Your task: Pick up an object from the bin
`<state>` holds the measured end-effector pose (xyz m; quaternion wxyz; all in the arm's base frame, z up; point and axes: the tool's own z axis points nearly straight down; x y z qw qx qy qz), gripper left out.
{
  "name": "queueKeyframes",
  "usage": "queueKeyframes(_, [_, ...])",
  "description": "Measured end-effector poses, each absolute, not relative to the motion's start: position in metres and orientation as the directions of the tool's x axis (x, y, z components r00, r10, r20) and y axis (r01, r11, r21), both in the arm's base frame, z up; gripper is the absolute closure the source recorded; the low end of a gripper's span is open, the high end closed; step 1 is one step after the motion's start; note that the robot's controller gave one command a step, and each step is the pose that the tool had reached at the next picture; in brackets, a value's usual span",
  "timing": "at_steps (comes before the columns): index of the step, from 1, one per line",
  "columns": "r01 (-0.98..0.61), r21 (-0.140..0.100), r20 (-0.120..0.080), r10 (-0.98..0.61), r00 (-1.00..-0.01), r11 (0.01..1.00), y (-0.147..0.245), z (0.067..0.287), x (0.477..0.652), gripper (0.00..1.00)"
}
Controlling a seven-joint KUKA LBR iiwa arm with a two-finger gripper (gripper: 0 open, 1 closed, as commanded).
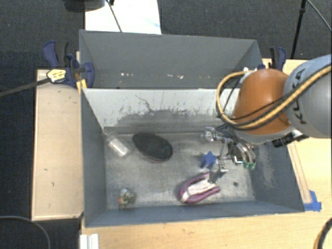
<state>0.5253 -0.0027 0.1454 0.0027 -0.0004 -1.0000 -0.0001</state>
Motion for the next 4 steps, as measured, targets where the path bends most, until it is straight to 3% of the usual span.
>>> queueKeyframes(1, [0.033, 0.001, -0.009, 0.033, -0.999, 0.999, -0.012, 0.089, 0.539, 0.00])
queueKeyframes(2, [0.032, 0.002, 0.020, 0.032, -0.999, 0.999, -0.012, 0.087, 0.533, 1.00])
queueKeyframes(3, [-0.284, -0.005, -0.009, -0.284, -0.959, 0.959, -0.086, 0.202, 0.580, 1.00])
queueKeyframes(4, [-0.283, 0.000, -0.004, -0.283, -0.959, 0.959, -0.084, 0.199, 0.578, 0.00])
